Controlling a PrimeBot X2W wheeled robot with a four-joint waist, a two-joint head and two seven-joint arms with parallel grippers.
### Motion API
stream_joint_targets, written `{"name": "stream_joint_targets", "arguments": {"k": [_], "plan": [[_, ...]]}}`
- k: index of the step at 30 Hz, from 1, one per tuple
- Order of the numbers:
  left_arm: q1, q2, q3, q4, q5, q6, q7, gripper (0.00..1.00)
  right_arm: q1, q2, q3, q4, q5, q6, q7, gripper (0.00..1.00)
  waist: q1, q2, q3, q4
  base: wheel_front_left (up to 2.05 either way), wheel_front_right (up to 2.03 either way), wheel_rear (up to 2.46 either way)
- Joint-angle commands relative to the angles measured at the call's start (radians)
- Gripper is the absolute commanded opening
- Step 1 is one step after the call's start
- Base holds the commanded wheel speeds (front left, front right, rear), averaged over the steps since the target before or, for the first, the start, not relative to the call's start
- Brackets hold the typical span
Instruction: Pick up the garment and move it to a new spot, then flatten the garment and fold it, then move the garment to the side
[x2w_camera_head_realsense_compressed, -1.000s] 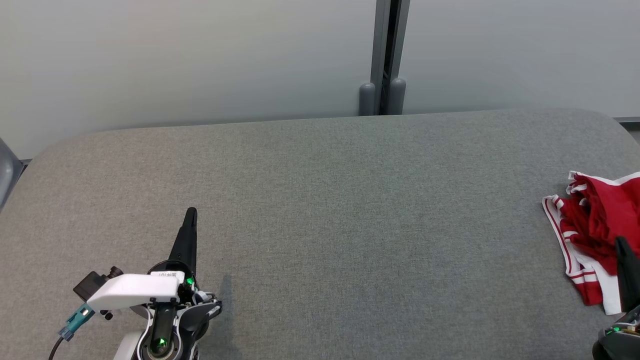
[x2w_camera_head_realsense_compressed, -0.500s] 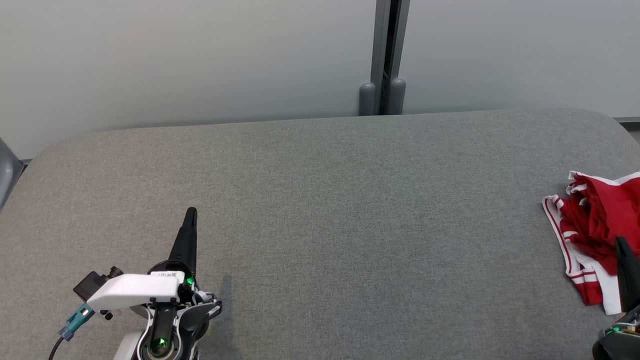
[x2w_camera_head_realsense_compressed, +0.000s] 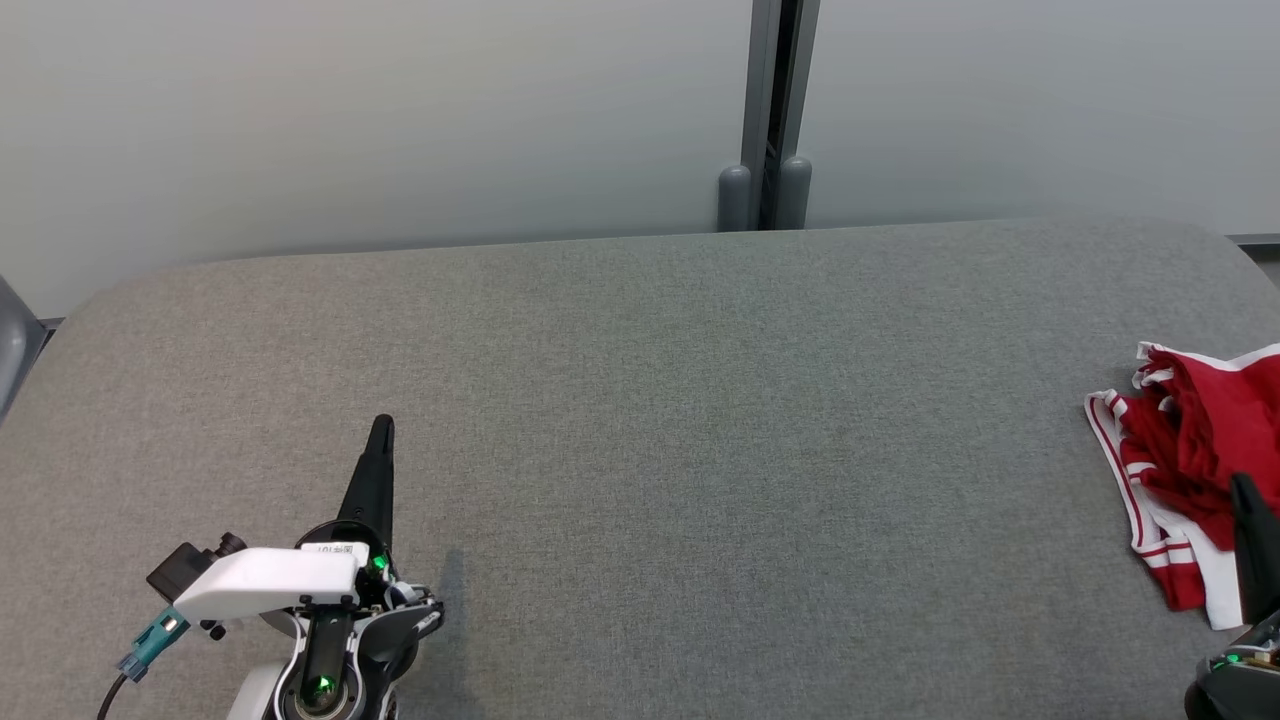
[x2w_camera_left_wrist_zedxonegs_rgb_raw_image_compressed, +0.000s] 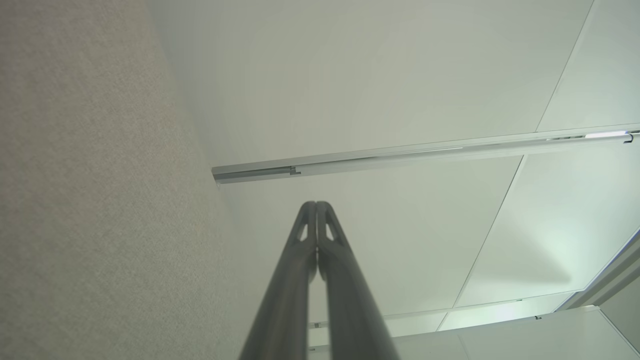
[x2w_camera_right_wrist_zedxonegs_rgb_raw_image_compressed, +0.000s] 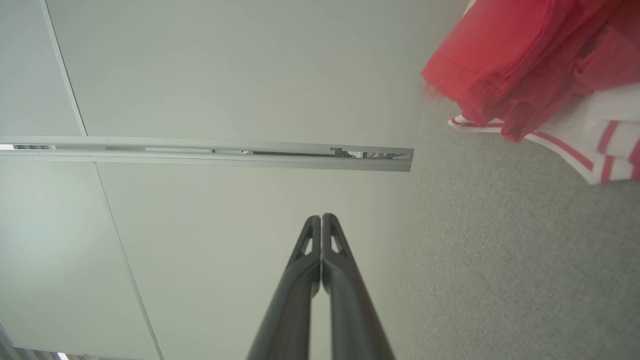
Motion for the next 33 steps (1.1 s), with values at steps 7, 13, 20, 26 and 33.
{"name": "stream_joint_targets", "arguments": {"k": [7,13,20,26,33], "plan": [[-0.011,0.006,0.004,-0.001,0.0,-0.003,0.003,0.0,-0.009,-0.003,-0.001,-0.005,0.004,0.0,0.001,0.0,0.0,-0.0001,0.0,0.0,0.0,0.0,0.0],[-0.011,0.006,0.004,-0.001,0.0,-0.003,0.003,0.0,-0.009,-0.003,-0.001,-0.005,0.004,0.0,0.001,0.0,0.0,-0.0001,0.0,0.0,0.0,0.0,0.0],[-0.011,0.006,0.004,-0.001,0.0,-0.003,0.003,0.0,-0.009,-0.003,-0.001,-0.005,0.004,0.0,0.001,0.0,0.0,-0.0001,0.0,0.0,0.0,0.0,0.0],[-0.011,0.006,0.004,-0.001,0.0,-0.003,0.003,0.0,-0.009,-0.003,-0.001,-0.005,0.004,0.0,0.001,0.0,0.0,-0.0001,0.0,0.0,0.0,0.0,0.0],[-0.011,0.006,0.004,0.0,0.0,-0.003,0.003,0.0,-0.009,-0.003,-0.001,-0.005,0.004,0.0,0.001,0.0,0.0,-0.0001,0.0,0.0,0.0,0.0,0.0]]}}
